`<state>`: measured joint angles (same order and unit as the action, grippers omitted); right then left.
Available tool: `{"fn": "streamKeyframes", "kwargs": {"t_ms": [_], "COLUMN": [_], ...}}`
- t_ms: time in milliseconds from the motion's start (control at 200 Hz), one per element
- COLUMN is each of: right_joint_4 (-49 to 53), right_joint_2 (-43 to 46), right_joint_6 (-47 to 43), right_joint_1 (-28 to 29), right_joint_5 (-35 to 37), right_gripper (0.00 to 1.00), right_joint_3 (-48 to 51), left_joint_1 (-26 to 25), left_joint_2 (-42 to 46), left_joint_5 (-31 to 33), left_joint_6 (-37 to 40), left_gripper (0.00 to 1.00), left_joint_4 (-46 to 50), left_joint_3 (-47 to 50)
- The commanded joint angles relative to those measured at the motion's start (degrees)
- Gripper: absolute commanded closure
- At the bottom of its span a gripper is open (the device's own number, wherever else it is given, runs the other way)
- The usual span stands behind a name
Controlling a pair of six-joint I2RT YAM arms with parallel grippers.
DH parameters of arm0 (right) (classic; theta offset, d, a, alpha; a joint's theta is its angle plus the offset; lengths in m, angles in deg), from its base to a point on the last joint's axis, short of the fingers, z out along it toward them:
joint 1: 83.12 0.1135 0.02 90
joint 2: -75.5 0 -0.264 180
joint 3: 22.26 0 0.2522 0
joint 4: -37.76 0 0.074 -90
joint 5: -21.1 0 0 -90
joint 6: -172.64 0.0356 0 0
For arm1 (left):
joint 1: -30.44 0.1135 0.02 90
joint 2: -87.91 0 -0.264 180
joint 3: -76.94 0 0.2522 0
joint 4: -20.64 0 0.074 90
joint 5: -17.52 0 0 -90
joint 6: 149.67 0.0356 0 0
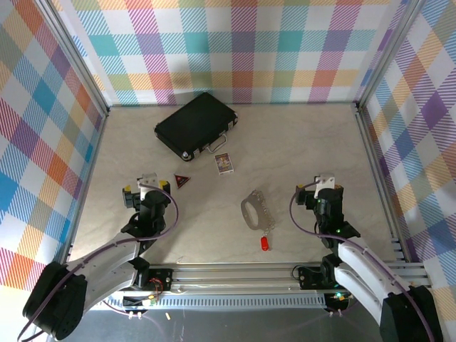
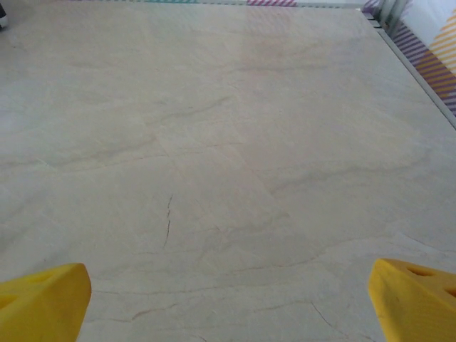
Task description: Put the keys on the keyring
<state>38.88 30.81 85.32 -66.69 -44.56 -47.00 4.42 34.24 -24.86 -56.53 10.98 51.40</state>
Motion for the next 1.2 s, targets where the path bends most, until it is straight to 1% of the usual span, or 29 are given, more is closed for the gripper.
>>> {"fn": "streamKeyframes", "kwargs": {"t_ms": [0, 185, 285, 355, 395, 575, 620, 765, 845, 900, 1055, 1130, 1195], "right_joint_4": [-9.39, -17.31, -21.72, -23.04, -25.98, -33.08, -34.02, -35.34, -36.83, -38.32, -38.98, -37.29, -35.54], "right_joint_2": [-4.25, -14.16, -18.65, -21.41, -22.9, -26.93, -27.58, -30.14, -32.61, -34.76, -39.0, -40.1, -40.56], "right_joint_6": [-1.74, -2.04, -2.28, -2.17, -2.28, -3.46, -3.59, -3.91, -4.3, -4.73, -5.47, -4.88, -3.62], "right_joint_1": [-1.16, -3.09, -4.39, -5.45, -6.07, -7.44, -7.67, -8.71, -9.3, -9.48, -9.74, -10.42, -12.08], "right_joint_5": [-2.2, -4.89, -6.4, -7.44, -7.92, -8.77, -9.06, -10.65, -12.07, -12.38, -13.84, -14.44, -16.93], "right_gripper": [0.01, 0.01, 0.01, 0.01, 0.01, 0.01, 0.01, 0.01, 0.01, 0.01, 0.01, 0.01, 0.01], "right_joint_3": [-0.11, -2.23, -3.22, -4.18, -4.54, -4.24, -4.29, -5.57, -6.48, -6.9, -8.8, -10.15, -11.29], "left_joint_1": [1.63, 2.77, 3.49, 4.2, 4.75, 6.22, 6.45, 7.04, 7.4, 7.89, 9.37, 10.77, 12.07], "left_joint_2": [-2.5, -9.16, -14.45, -18.24, -20.09, -28.98, -31.21, -38.31, -36.81, -36.93, -35.8, -34.65, -34.33], "left_joint_5": [-2.19, -5.03, -5.98, -6.8, -7.23, -9.88, -9.87, -9.93, -11.1, -12.01, -14.56, -16.88, -18.4], "left_joint_6": [1.39, 2.81, 4.13, 4.74, 4.95, 6.35, 6.86, 8.22, 7.22, 7.15, 5.73, 4.22, 2.89], "left_gripper": [0.0, 0.0, 0.0, 0.0, 0.0, 0.0, 0.0, 0.0, 0.0, 0.0, 0.0, 0.0, 0.0], "left_joint_4": [-8.56, -19.65, -26.5, -30.37, -32.55, -42.35, -43.78, -52.54, -49.66, -49.48, -45.81, -41.67, -40.42], "left_joint_3": [0.96, 1.51, 1.27, 0.7, 0.43, -1.29, -1.82, -1.83, -1.89, -2.11, -2.83, -4.01, -4.4]}}
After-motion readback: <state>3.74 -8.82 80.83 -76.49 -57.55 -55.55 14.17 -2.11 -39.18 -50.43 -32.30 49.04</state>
